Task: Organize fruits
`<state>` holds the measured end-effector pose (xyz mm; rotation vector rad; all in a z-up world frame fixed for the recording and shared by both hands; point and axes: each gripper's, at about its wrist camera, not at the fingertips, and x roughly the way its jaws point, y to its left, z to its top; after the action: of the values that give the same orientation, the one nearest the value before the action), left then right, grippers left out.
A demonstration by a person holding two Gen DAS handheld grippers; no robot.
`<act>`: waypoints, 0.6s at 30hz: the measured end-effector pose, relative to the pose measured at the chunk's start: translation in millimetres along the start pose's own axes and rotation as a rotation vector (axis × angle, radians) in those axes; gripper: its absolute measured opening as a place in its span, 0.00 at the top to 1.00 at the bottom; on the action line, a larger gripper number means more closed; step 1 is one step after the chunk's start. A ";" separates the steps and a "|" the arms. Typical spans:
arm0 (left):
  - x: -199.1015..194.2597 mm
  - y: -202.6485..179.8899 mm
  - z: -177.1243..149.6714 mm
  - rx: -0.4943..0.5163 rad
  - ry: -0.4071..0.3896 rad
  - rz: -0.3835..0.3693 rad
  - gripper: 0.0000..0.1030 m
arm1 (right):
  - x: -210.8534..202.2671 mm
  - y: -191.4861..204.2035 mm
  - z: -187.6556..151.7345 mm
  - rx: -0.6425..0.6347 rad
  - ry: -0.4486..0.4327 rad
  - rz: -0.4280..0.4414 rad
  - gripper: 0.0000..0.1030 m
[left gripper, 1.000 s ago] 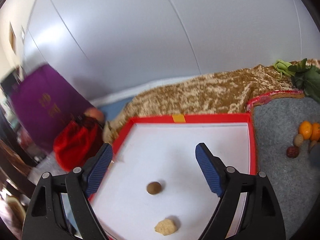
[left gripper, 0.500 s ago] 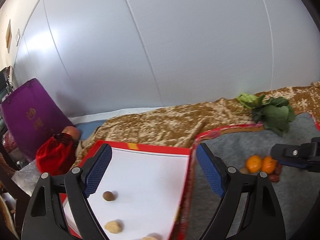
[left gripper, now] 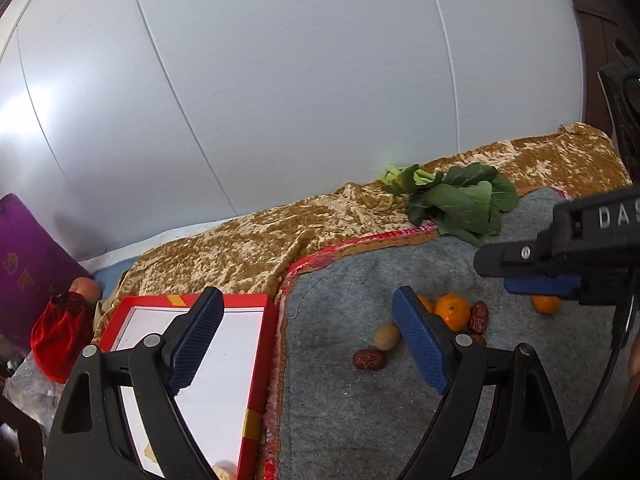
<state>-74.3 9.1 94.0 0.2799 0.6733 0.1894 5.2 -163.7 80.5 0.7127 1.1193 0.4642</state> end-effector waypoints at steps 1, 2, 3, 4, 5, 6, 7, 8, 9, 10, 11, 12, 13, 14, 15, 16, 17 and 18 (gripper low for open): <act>-1.1 -1.7 -0.2 0.008 -0.005 -0.005 0.16 | -2.0 -1.0 1.0 0.005 -0.005 0.001 0.59; -2.8 -2.9 -0.2 0.012 -0.010 -0.009 0.16 | -5.4 -3.1 2.3 0.010 -0.012 0.000 0.59; -4.9 -3.6 -0.1 0.015 -0.016 -0.009 0.16 | -7.5 -4.2 3.0 0.014 -0.019 -0.001 0.59; -6.8 -5.1 -0.1 0.021 -0.024 -0.008 0.16 | -9.3 -5.2 3.4 0.018 -0.023 0.000 0.59; -8.2 -6.1 0.1 0.026 -0.031 -0.006 0.16 | -10.8 -6.3 3.9 0.022 -0.025 0.001 0.59; -9.4 -6.8 0.1 0.030 -0.038 -0.002 0.16 | -11.4 -6.9 4.3 0.024 -0.027 0.001 0.59; -11.1 -8.1 0.1 0.039 -0.047 0.005 0.16 | -11.8 -7.2 4.3 0.026 -0.028 0.000 0.59; -12.1 -8.5 0.2 0.044 -0.053 0.009 0.16 | -12.0 -7.2 4.7 0.027 -0.029 0.000 0.59; -13.2 -8.9 0.2 0.047 -0.058 0.012 0.16 | -12.2 -6.9 4.8 0.025 -0.028 0.000 0.59; -13.8 -8.6 0.5 0.047 -0.061 0.012 0.16 | -12.1 -6.2 4.5 0.023 -0.028 0.000 0.59; -14.5 -8.4 0.8 0.045 -0.063 0.010 0.16 | -11.8 -5.5 4.4 0.021 -0.027 0.000 0.59; -15.2 -8.1 1.1 0.043 -0.064 0.008 0.16 | -11.5 -5.0 4.4 0.019 -0.025 0.000 0.59; -16.2 -7.0 1.5 0.039 -0.067 0.009 0.16 | -11.3 -4.7 4.2 0.017 -0.024 0.000 0.59; -17.4 -5.7 1.9 0.035 -0.072 0.011 0.16 | -11.0 -4.5 4.3 0.016 -0.025 -0.001 0.59; -19.0 -3.8 2.3 0.029 -0.079 0.014 0.16 | -11.0 -4.6 4.3 0.016 -0.025 -0.001 0.59; -21.5 0.2 2.8 0.018 -0.088 0.021 0.16 | -10.8 -4.6 4.3 0.016 -0.025 -0.001 0.59; -23.8 2.8 3.3 0.009 -0.094 0.026 0.16 | -10.7 -4.5 4.2 0.016 -0.024 0.000 0.59; -26.6 7.8 3.8 -0.007 -0.103 0.035 0.16 | -10.7 -4.0 4.0 0.014 -0.025 0.000 0.59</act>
<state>-93.0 8.7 114.8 0.2931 0.5664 0.2092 4.8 -174.7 85.5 0.7294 1.0998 0.4469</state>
